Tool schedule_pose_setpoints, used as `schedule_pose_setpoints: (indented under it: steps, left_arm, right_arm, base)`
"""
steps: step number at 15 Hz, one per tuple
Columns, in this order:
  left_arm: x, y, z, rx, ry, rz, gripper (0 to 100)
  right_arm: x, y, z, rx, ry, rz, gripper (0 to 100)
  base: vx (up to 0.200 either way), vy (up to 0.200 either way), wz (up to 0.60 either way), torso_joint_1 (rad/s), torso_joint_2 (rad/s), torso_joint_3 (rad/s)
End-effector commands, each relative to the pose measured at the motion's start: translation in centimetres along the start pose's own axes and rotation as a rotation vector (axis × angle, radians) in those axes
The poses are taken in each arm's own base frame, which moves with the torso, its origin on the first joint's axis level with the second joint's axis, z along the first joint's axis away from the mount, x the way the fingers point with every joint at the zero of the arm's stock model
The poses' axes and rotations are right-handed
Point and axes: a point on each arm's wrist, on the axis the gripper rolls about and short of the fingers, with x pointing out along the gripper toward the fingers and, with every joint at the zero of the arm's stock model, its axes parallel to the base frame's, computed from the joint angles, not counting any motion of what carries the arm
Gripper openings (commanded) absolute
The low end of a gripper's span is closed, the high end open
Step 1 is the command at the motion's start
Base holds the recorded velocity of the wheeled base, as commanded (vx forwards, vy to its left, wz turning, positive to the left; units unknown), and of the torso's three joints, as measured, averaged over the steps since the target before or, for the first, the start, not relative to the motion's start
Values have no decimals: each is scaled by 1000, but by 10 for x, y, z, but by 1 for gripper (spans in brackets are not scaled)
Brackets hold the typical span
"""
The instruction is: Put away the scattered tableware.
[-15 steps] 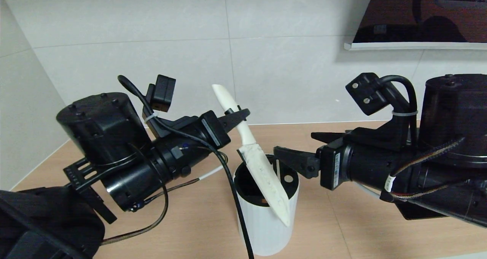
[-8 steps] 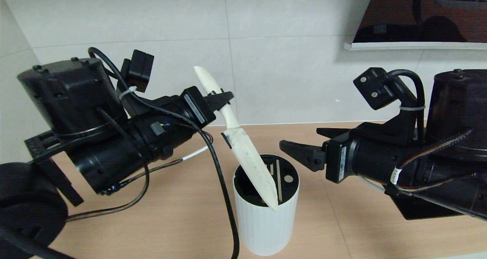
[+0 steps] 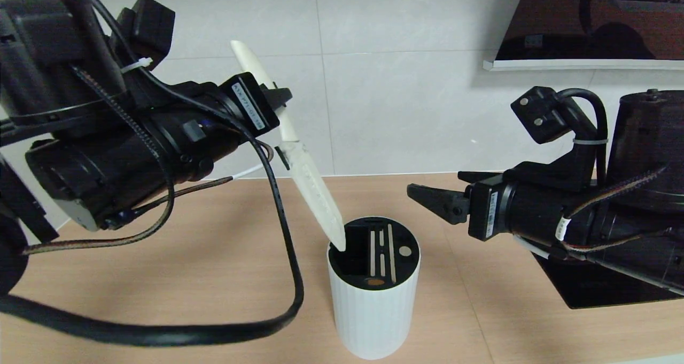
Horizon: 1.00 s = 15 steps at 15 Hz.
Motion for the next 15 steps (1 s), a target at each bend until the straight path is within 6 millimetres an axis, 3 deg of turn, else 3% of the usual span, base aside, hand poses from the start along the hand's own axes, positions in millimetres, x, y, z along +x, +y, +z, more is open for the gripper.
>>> schedule_pose_setpoints:
  steps: [1, 5, 11, 15]
  left_arm:
    - [8, -5, -4, 41, -47, 55, 0]
    - [10, -37, -30, 168, -144, 108, 0]
    - [2, -44, -68, 352, -226, 63, 0]
    - [-2, -51, -76, 349, -209, 32, 0]
  right_arm:
    - [-3, -3, 3, 3, -12, -8, 100]
    - [1, -15, 3, -19, -10, -56, 100]
    - [3, -22, 4, -24, -6, -85, 100]
    - [4, -25, 3, -30, -1, -96, 100]
  base:
    - [0, 0, 0, 0, 0, 0]
    - [0, 0, 0, 0, 0, 0]
    - [0, 0, 0, 0, 0, 0]
    - [0, 0, 0, 0, 0, 0]
